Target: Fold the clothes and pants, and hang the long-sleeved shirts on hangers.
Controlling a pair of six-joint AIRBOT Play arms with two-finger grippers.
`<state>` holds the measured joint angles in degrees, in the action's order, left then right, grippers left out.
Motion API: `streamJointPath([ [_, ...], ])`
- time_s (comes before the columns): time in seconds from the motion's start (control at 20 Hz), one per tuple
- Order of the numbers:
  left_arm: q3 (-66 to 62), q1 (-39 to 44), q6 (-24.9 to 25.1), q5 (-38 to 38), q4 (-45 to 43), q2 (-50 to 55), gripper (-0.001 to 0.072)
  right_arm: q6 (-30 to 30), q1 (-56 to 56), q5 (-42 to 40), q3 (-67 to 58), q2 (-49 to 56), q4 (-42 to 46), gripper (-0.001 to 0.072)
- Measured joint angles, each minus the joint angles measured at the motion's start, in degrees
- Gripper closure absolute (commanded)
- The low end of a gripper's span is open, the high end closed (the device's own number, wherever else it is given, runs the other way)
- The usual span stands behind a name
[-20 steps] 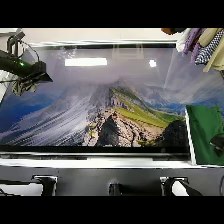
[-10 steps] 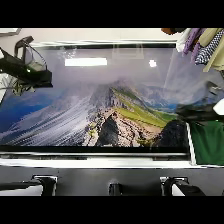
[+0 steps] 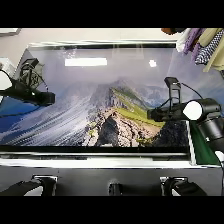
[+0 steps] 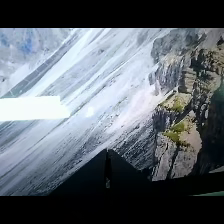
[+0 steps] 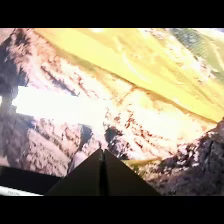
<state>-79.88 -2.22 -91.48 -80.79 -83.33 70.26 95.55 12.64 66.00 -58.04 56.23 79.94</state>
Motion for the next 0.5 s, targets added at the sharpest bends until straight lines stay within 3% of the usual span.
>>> streamJointPath([
  [0.5,1.73,0.04,0.00,0.13,-0.24,-0.81,0.0687,-0.22,1.07,1.11,0.00,0.00,0.26,0.0683],
])
